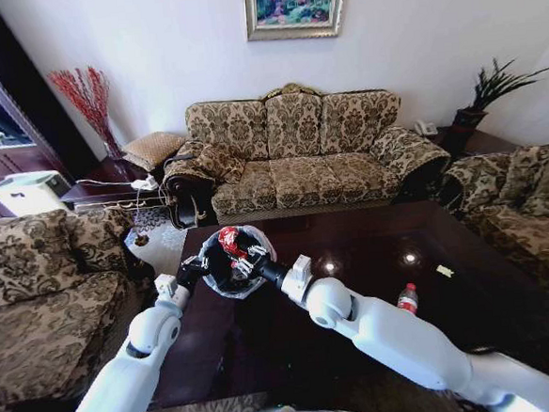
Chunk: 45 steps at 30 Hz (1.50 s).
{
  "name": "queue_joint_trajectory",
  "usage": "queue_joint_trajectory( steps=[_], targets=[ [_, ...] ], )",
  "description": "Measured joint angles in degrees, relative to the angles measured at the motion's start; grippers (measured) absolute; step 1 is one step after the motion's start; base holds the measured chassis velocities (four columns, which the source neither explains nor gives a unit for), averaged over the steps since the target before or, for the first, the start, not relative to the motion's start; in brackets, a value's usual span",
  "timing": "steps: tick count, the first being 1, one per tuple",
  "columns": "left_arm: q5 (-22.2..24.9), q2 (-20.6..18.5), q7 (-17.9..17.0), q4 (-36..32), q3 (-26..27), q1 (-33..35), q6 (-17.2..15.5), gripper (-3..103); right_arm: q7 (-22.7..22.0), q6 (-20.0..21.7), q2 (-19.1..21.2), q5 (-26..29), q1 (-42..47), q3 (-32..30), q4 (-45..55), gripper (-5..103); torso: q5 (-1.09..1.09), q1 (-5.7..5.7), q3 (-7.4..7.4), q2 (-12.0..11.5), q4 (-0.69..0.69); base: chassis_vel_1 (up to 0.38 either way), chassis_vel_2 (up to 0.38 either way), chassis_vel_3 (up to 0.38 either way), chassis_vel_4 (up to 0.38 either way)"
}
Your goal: Move to the front of the table and place the trash on the table into the trash bin.
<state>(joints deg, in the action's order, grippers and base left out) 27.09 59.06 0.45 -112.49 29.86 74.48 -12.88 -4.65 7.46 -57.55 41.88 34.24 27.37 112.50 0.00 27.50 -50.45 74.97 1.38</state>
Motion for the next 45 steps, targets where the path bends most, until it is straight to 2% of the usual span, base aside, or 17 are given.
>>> queue_joint_trajectory(
  steps=[4, 7, 9, 10, 12, 20, 22, 24, 26, 32, 33, 34, 35, 39, 40, 43, 45],
  targets=[
    [-0.01, 0.06, 0.02, -0.09, 0.01, 0.00, 0.00, 1, 0.00, 0.07, 0.03, -0.04, 0.11, -0.01, 0.00, 27, 0.00, 0.00, 0.00, 0.00, 0.00, 0.000, 0.000, 0.000, 0.000],
    [-0.02, 0.10, 0.02, -0.20, 0.14, 0.07, 0.00, 1, 0.00, 0.08, -0.12, -0.16, 0.10, -0.01, -0.21, 38, 0.00, 0.00, 0.00, 0.00, 0.00, 0.000, 0.000, 0.000, 0.000],
    [-0.03, 0.10, 0.02, -0.21, 0.18, 0.08, 0.00, 1, 0.00, 0.08, -0.15, -0.18, 0.09, -0.03, -0.25, 38, 0.00, 0.00, 0.00, 0.00, 0.00, 0.000, 0.000, 0.000, 0.000],
    [-0.03, 0.08, 0.02, -0.21, 0.24, 0.09, 0.00, 1, 0.00, 0.08, -0.18, -0.24, 0.07, -0.09, -0.37, 48, 0.00, 0.00, 0.00, 0.00, 0.00, 0.000, 0.000, 0.000, 0.000],
    [-0.03, 0.07, 0.03, -0.21, 0.25, 0.09, 0.00, 1, 0.00, 0.08, -0.20, -0.28, 0.08, -0.10, -0.43, 48, 0.00, 0.00, 0.00, 0.00, 0.00, 0.000, 0.000, 0.000, 0.000],
    [-0.20, 0.42, 0.10, 0.28, 0.29, 0.01, 0.00, 1, -0.76, -0.18, -0.32, -0.91, 1.21, -2.50, 1.05, 81, 0.00, 0.00, 0.00, 0.00, 0.01, 0.000, 0.000, 0.000, 0.000],
    [-0.63, 0.71, 0.10, 0.84, 0.52, -0.02, 0.00, 1, -2.09, -0.19, 0.91, -1.00, 2.56, -5.46, 3.05, 91, 0.00, 0.00, 0.00, 0.00, 0.02, 0.000, 0.000, 0.000, 0.000],
    [-0.71, 0.70, 0.10, 0.93, 0.64, -0.02, 0.00, 1, -2.52, -0.16, 1.71, -1.02, 3.25, -6.71, 3.78, 91, 0.00, 0.00, 0.00, 0.00, 0.02, 0.000, 0.000, 0.000, 0.000],
    [-0.76, 0.46, 0.24, 1.03, 0.94, -0.06, -0.01, 1, -3.83, -0.03, 4.28, -1.64, 5.66, -10.06, 5.22, 99, 0.02, 0.00, 0.00, 0.00, 0.00, 0.000, 0.000, 0.000, 0.000],
    [-0.50, 0.45, 0.59, 0.34, 2.49, 0.61, -0.03, 1, -9.54, -2.49, 9.69, -5.59, 10.81, -14.48, 4.99, 100, 0.00, 0.00, 0.00, 0.00, -0.08, 0.000, 0.000, 0.000, 0.000],
    [-0.38, 0.92, 0.69, -0.51, 3.93, 1.78, 0.00, 1, -10.26, -2.50, 10.79, -6.20, 12.28, -16.56, 4.14, 100, 0.03, 0.00, 0.00, 0.00, 0.04, 0.000, 0.000, 0.000, 0.000],
    [-0.33, 1.05, 0.63, -0.67, 4.48, 1.93, 0.03, 1, -10.88, -2.45, 11.42, -6.57, 14.49, -19.34, 3.78, 100, 0.00, 0.00, 0.01, 0.00, 0.06, 0.000, 0.000, 0.000, 0.000],
    [-0.33, 1.05, 0.63, -0.67, 4.48, 1.93, 0.03, 1, -10.88, -2.45, 11.42, -6.57, 14.49, -19.34, 3.78, 100, 0.00, 0.00, 0.01, 0.00, 0.06, 0.000, 0.000, 0.000, 0.000],
    [-0.06, 1.13, 0.62, -0.69, 4.82, 1.72, 0.26, 1, -10.60, -3.49, 11.93, -8.40, 28.50, -34.86, 2.44, 100, -0.04, 0.00, 0.01, 0.00, 0.00, 0.000, 0.000, 0.000, 0.000],
    [-0.06, 1.13, 0.62, -0.69, 4.82, 1.72, 0.26, 1, -10.60, -3.49, 11.93, -8.40, 28.50, -34.86, 2.44, 100, -0.04, 0.00, 0.01, 0.00, 0.00, 0.000, 0.000, 0.000, 0.000],
    [0.07, 1.38, 0.64, -0.23, 4.75, 1.46, 0.75, 1, -6.73, -6.69, 8.11, -10.59, 41.55, -49.93, -0.89, 100, 0.07, 0.00, 0.01, 0.00, -0.02, 0.000, 0.000, 0.000, 0.000],
    [0.08, 1.47, 0.64, -0.18, 4.71, 1.46, 0.81, 1, -5.53, -7.65, 6.93, -10.91, 44.43, -53.79, -2.05, 100, -0.01, -0.01, 0.01, 0.00, -0.02, 0.000, 0.000, 0.000, 0.000]
  ],
)
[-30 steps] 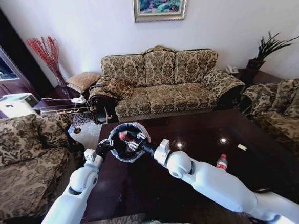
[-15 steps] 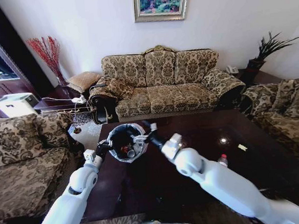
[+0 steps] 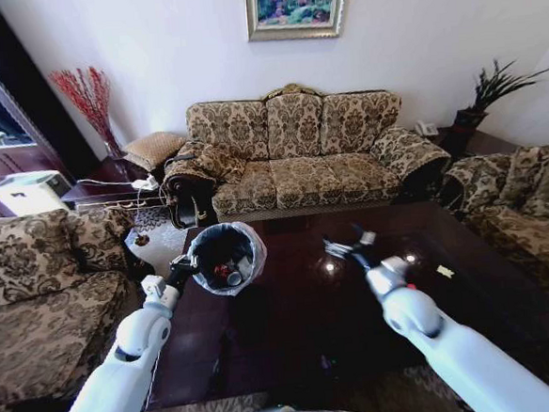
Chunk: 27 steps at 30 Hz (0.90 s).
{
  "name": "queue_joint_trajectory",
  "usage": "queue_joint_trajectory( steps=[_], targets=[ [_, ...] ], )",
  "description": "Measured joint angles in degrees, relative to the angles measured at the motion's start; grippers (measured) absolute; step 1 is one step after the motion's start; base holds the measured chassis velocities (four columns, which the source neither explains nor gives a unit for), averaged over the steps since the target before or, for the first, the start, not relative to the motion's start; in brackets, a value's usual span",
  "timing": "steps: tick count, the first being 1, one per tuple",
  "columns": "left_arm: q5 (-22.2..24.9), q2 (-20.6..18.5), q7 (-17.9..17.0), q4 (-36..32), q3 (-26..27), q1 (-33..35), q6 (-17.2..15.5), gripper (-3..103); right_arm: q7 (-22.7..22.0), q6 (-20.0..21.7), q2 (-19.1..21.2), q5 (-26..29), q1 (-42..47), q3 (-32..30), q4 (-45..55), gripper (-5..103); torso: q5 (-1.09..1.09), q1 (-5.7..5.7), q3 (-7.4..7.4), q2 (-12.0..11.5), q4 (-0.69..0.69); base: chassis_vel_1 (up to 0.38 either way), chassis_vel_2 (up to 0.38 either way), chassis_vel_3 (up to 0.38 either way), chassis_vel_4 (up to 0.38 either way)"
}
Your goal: Move to the front of the table and place the trash on the table into the trash bin.
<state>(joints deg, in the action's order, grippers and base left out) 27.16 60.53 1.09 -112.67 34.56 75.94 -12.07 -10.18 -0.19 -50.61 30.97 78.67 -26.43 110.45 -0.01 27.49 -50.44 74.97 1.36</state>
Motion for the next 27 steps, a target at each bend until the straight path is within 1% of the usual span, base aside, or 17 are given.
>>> queue_joint_trajectory(
  steps=[2, 3, 4, 6, 7, 8, 9, 13, 14, 16, 17, 19, 21, 22, 25, 26, 27],
  targets=[
    [0.02, 0.10, 0.11, 0.08, -0.15, -0.04, 0.12, 1, 2.26, -1.36, -2.80, -0.13, 4.46, -5.05, -2.38, 100, 0.04, -0.01, 0.00, 0.00, -0.01, 0.000, 0.000, 0.000, 0.000],
    [0.02, 0.10, 0.11, 0.08, -0.15, -0.04, 0.12, 1, 2.26, -1.36, -2.80, -0.13, 4.46, -5.05, -2.38, 100, 0.04, -0.01, 0.00, 0.00, -0.01, 0.000, 0.000, 0.000, 0.000],
    [0.02, 0.23, 0.14, 0.17, -0.27, -0.13, 0.25, 1, 3.12, -2.43, -4.78, -0.14, 6.54, -7.41, -3.86, 100, 0.02, -0.01, 0.00, 0.00, 0.00, 0.000, 0.000, 0.000, 0.000],
    [0.02, 0.63, 0.32, 0.27, -0.57, -0.24, 0.31, 1, 3.39, -3.55, -8.96, -0.16, 9.05, -9.84, -6.18, 100, 0.02, -0.01, 0.00, 0.00, 0.03, 0.000, 0.000, 0.000, 0.000],
    [0.02, 0.63, 0.32, 0.27, -0.57, -0.24, 0.31, 1, 3.39, -3.55, -8.96, -0.16, 9.05, -9.84, -6.18, 100, 0.02, -0.01, 0.00, 0.00, 0.03, 0.000, 0.000, 0.000, 0.000],
    [-0.01, 0.84, 0.41, 0.30, -0.75, -0.24, 0.46, 1, 2.29, -4.26, -11.19, -0.45, 9.84, -10.25, -7.78, 100, 0.02, 0.00, 0.00, 0.00, 0.02, 0.000, 0.000, 0.000, 0.000],
    [-0.01, 0.84, 0.41, 0.30, -0.75, -0.24, 0.46, 1, 2.29, -4.26, -11.19, -0.45, 9.84, -10.25, -7.78, 100, 0.02, 0.00, 0.00, 0.00, 0.02, 0.000, 0.000, 0.000, 0.000],
    [-0.43, 1.28, 0.73, 0.54, -0.81, 0.05, 1.22, 1, -2.45, -5.23, -15.95, -0.63, 10.72, -11.20, -13.57, 100, 0.02, -0.01, 0.00, 0.00, 0.02, 0.000, 0.000, 0.000, 0.000],
    [-0.43, 1.28, 0.73, 0.54, -0.81, 0.05, 1.22, 1, -2.45, -5.23, -15.95, -0.63, 10.72, -11.20, -13.57, 100, 0.02, -0.01, 0.00, 0.00, 0.02, 0.000, 0.000, 0.000, 0.000],
    [-0.50, 1.31, 1.05, 0.62, -0.44, 0.41, 1.47, 1, -4.66, -5.04, -17.32, 0.42, 10.74, -12.38, -16.39, 100, 0.02, 0.00, -0.01, 0.00, 0.02, 0.000, 0.000, 0.000, 0.000],
    [-0.50, 1.30, 1.15, 0.66, -0.19, 0.51, 1.63, 1, -4.91, -4.78, -17.54, 1.88, 10.78, -13.03, -17.82, 100, 0.02, 0.00, -0.01, 0.00, 0.03, 0.000, 0.000, 0.000, 0.000],
    [-0.50, 1.30, 1.20, 0.72, -0.09, 0.53, 1.73, 1, -4.78, -4.73, -17.61, 2.52, 10.72, -13.47, -18.77, 100, 0.02, 0.00, -0.01, 0.00, 0.03, 0.000, 0.000, 0.000, 0.000],
    [-0.50, 1.25, 1.48, 1.08, -0.02, 0.57, 2.02, 1, -3.30, -4.90, -17.79, 3.42, 9.86, -14.44, -22.11, 100, 0.01, 0.00, -0.01, 0.00, 0.01, 0.000, 0.000, 0.000, 0.000],
    [-0.50, 1.25, 1.48, 1.08, -0.02, 0.57, 2.02, 1, -3.30, -4.90, -17.79, 3.42, 9.86, -14.44, -22.11, 100, 0.01, 0.00, -0.01, 0.00, 0.01, 0.000, 0.000, 0.000, 0.000],
    [-0.61, 1.24, 1.61, 1.32, -0.37, 0.55, 2.13, 1, -0.23, -5.63, -18.07, 3.59, 7.92, -15.13, -26.19, 100, 0.02, 0.00, -0.01, 0.00, 0.02, 0.000, 0.000, 0.000, 0.000],
    [-0.65, 1.24, 1.65, 1.35, -0.64, 0.52, 2.15, 1, 2.02, -6.40, -18.14, 3.56, 6.72, -15.27, -28.01, 100, 0.02, 0.00, -0.01, 0.00, 0.02, 0.000, 0.000, 0.000, 0.000],
    [-0.65, 1.24, 1.65, 1.35, -0.64, 0.52, 2.15, 1, 2.02, -6.40, -18.14, 3.56, 6.72, -15.27, -28.01, 100, 0.02, 0.00, -0.01, 0.00, 0.02, 0.000, 0.000, 0.000, 0.000]
  ],
)
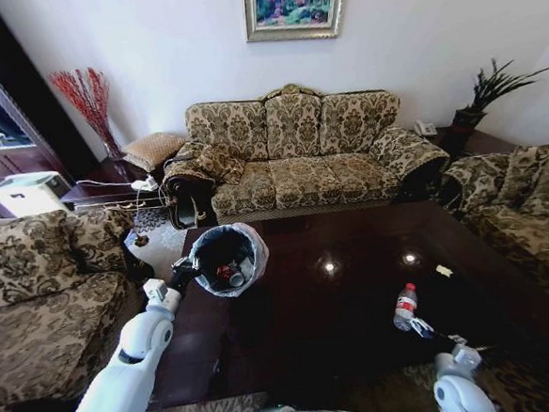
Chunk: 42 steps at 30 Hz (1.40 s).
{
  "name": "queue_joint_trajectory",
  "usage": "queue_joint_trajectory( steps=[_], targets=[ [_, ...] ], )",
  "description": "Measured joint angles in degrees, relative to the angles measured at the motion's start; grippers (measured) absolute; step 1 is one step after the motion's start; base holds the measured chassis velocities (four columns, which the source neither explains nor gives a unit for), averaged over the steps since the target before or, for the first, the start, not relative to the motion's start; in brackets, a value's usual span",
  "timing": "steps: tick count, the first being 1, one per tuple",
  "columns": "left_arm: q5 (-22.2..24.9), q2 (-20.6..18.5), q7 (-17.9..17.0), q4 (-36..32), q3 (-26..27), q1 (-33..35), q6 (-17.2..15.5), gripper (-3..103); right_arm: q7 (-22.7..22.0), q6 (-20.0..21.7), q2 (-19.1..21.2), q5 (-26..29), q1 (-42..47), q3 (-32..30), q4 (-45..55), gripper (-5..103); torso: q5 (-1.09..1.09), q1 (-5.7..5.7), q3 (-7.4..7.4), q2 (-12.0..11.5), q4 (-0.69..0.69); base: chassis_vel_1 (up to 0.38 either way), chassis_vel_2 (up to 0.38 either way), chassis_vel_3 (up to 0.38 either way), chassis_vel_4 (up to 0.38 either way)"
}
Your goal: Move to the front of the table and place the trash on the table into the trash bin.
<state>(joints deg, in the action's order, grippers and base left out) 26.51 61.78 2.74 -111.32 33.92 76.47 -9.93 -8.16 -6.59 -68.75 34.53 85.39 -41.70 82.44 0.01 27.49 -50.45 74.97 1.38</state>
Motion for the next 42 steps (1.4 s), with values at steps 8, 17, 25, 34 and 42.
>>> queue_joint_trajectory(
  steps=[8, 17, 25, 34, 42],
  targets=[
    [-0.18, 0.17, 0.04, 0.06, -0.30, 0.08, 0.00, 1, 2.95, 0.06, 0.21, -0.51, -4.76, 1.16, -3.06, 100, -0.01, 0.00, 0.00, 0.00, 0.01, 0.000, 0.000, 0.000, 0.000],
    [-0.19, 0.10, 0.18, 0.18, 0.20, 0.26, 0.00, 1, 1.97, 1.21, 0.15, -0.64, -6.44, 2.79, -6.73, 100, 0.00, 0.00, 0.00, 0.00, -0.01, 0.000, 0.000, 0.000, 0.000],
    [-0.69, 0.34, 0.17, 0.20, -0.31, 0.09, 0.01, 1, 2.91, 1.26, 0.33, -0.94, -9.27, 3.79, -10.02, 84, -0.01, 0.00, 0.00, 0.00, 0.01, 0.000, 0.000, 0.000, 0.000],
    [-0.66, 0.23, 0.09, -0.40, 0.09, -0.05, 0.00, 1, 2.91, 1.29, -0.31, -1.24, -10.62, 4.17, -11.34, 57, -0.04, 0.00, 0.00, 0.00, 0.00, 0.000, 0.000, 0.000, 0.000],
    [-0.65, 0.27, 0.06, -0.83, 0.46, 0.33, 0.04, 1, 3.19, 1.42, -0.76, -0.98, -9.52, 4.14, -8.02, 30, 0.05, 0.00, -0.01, 0.00, -0.01, 0.000, 0.000, 0.000, 0.000]
  ],
)
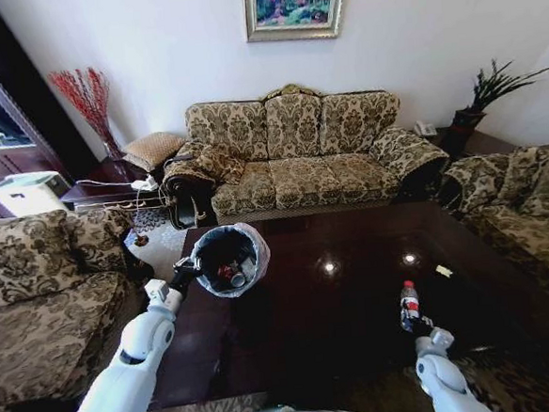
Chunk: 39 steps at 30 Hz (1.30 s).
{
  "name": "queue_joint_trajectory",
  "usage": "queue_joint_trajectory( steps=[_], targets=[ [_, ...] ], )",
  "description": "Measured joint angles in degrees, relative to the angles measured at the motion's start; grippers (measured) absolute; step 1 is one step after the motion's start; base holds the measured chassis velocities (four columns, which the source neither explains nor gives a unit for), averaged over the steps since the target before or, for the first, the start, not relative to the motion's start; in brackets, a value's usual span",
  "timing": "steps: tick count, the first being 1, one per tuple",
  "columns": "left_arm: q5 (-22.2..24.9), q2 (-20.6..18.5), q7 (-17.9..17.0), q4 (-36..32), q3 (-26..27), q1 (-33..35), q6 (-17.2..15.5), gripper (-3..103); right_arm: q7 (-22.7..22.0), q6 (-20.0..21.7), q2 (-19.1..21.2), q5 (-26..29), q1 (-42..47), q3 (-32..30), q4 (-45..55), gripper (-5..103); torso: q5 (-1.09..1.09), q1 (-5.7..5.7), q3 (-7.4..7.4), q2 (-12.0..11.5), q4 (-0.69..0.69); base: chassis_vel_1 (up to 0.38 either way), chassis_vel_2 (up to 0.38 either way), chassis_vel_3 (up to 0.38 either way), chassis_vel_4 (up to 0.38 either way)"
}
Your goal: Move to the front of the table and place the trash on the table into the trash bin.
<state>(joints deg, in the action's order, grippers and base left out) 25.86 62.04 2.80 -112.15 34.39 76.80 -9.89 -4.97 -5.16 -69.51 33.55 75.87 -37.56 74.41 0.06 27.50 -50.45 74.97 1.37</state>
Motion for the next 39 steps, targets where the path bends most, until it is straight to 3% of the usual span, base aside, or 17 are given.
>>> queue_joint_trajectory(
  steps=[3, 12, 15, 16, 19, 20, 21, 25, 32, 35, 39],
  targets=[
    [0.28, -0.29, -0.04, -0.40, 0.09, -0.08, 0.00, 1, -1.47, 0.46, 0.99, -0.47, 2.24, 0.24, 10.39, 20, -0.04, 0.00, 0.00, 0.00, 0.01, 0.000, 0.000, 0.000, 0.000],
    [-0.24, 0.25, 0.24, -0.38, -0.23, -0.11, 0.00, 1, -3.83, 4.51, 6.44, -3.40, 3.24, 5.44, 35.70, 19, -0.06, 0.00, 0.01, 0.00, 0.01, 0.000, 0.000, 0.000, 0.000],
    [-0.72, 0.70, 0.34, -0.42, -0.53, -0.08, -0.02, 1, -5.85, 8.44, 12.66, -0.04, -1.45, 13.82, 45.17, 19, -0.06, 0.00, 0.01, 0.00, 0.02, 0.000, 0.000, 0.000, 0.000],
    [-0.72, 0.70, 0.34, -0.42, -0.53, -0.08, -0.02, 1, -5.85, 8.44, 12.66, -0.04, -1.45, 13.82, 45.17, 19, -0.06, 0.00, 0.01, 0.00, 0.02, 0.000, 0.000, 0.000, 0.000],
    [-1.15, 1.11, 0.34, -0.66, -0.57, 0.27, -0.18, 1, -3.39, 10.69, 21.83, 4.35, -7.89, 22.21, 48.71, 19, -0.06, 0.00, 0.00, 0.00, 0.05, 0.000, 0.000, 0.000, 0.000],
    [-1.16, 1.04, 0.35, -0.29, -1.52, -0.44, -0.21, 1, -1.60, 11.08, 24.43, 5.22, -9.45, 23.34, 49.52, 19, -0.05, 0.00, 0.00, 0.00, 0.08, 0.000, 0.000, 0.000, 0.000],
    [-1.16, 1.04, 0.35, -0.29, -1.52, -0.44, -0.21, 1, -1.60, 11.08, 24.43, 5.22, -9.45, 23.34, 49.52, 19, -0.05, 0.00, 0.00, 0.00, 0.08, 0.000, 0.000, 0.000, 0.000],
    [-1.23, -0.06, 2.60, 2.12, -4.63, -2.79, -0.15, 1, 1.80, 11.50, 29.32, 7.32, -12.98, 24.94, 52.53, 19, -0.07, 0.01, 0.00, 0.00, -0.08, 0.000, 0.000, 0.000, 0.000],
    [-1.30, -1.58, 3.90, 3.34, -4.83, -2.81, -0.38, 1, 4.91, 12.42, 30.49, 11.69, -20.65, 33.42, 54.77, 19, -0.07, 0.00, 0.01, 0.01, 0.04, 0.000, 0.000, 0.000, 0.000],
    [0.08, -4.06, 4.51, 2.68, -5.36, -3.73, -3.37, 1, 7.57, 10.85, 29.56, 12.05, -27.68, 41.81, 51.06, 19, -0.07, 0.00, 0.00, 0.01, 0.03, 0.000, 0.000, 0.000, 0.000],
    [1.67, -5.72, 4.49, 2.03, -6.25, -4.90, -6.00, 1, 7.93, 9.93, 27.67, 12.32, -32.89, 47.22, 48.27, 19, -0.05, 0.00, 0.00, 0.00, 0.01, 0.000, 0.000, 0.000, 0.000]
  ],
)
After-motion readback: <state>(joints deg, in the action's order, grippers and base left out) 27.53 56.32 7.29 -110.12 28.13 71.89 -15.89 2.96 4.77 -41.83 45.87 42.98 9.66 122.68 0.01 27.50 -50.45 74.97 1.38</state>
